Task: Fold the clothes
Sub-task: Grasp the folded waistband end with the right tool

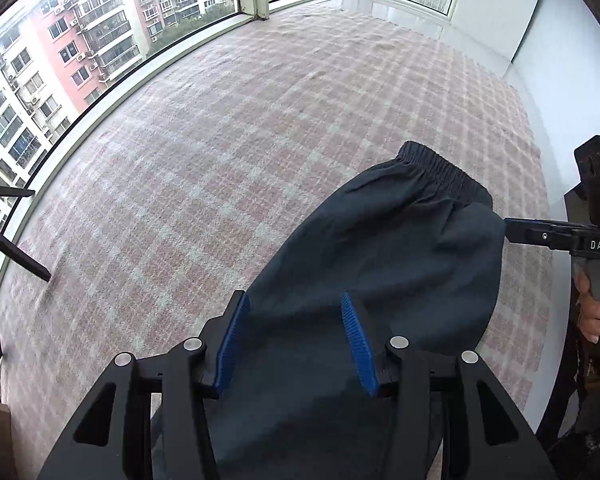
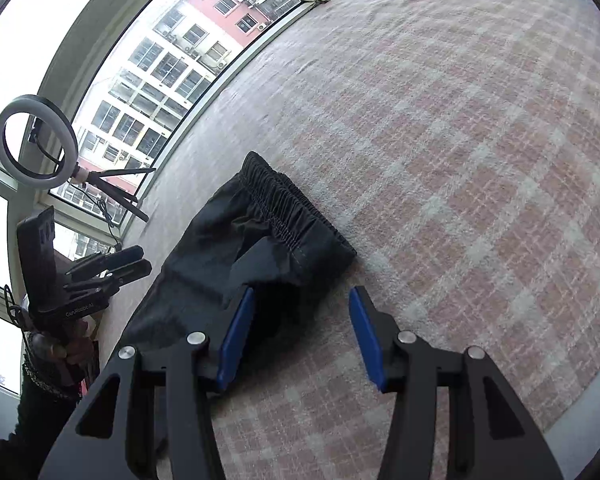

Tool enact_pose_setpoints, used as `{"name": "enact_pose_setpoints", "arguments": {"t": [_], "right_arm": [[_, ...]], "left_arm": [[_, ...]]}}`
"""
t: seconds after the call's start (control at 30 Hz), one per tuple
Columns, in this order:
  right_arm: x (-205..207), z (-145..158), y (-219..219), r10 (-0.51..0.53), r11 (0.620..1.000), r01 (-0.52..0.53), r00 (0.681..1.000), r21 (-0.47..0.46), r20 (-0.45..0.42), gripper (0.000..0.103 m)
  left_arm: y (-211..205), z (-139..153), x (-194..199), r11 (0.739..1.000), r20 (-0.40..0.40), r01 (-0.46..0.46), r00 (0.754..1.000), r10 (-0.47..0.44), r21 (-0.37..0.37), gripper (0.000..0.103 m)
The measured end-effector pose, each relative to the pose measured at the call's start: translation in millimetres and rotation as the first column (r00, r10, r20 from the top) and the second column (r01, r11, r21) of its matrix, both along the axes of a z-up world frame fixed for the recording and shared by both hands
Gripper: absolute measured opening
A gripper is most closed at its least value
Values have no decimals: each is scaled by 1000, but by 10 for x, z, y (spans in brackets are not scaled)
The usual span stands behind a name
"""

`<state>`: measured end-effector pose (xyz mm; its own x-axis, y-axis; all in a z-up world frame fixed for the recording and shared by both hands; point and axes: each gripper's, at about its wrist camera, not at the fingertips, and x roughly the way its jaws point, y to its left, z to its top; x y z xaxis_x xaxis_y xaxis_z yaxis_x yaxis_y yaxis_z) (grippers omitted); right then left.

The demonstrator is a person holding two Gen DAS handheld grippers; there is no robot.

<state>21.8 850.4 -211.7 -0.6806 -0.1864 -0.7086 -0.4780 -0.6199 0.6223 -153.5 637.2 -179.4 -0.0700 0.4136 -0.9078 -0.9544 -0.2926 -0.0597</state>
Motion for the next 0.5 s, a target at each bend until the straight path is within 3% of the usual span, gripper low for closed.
{"name": "enact_pose_setpoints", "arguments": {"t": [0.17, 0.27, 0.37, 0.5], "right_arm": [[-87, -145, 83, -50, 994, 51, 999, -96, 19, 49], [-116, -237, 125, -78, 979, 75, 997, -188, -12, 49], [-67, -282, 156, -95, 964, 84, 995, -254, -31, 49], [177, -295, 229, -135, 953, 115, 989, -280, -53, 50]], "left_arm": [[418, -69, 717, 968, 58, 237, 969, -242, 81, 46], [582, -308, 845, 962, 134, 259, 954, -269, 87, 46], [664, -588, 910, 963, 159, 268, 950, -267, 19, 45], [643, -608, 956, 957, 175, 290, 941, -290, 25, 46]]}}
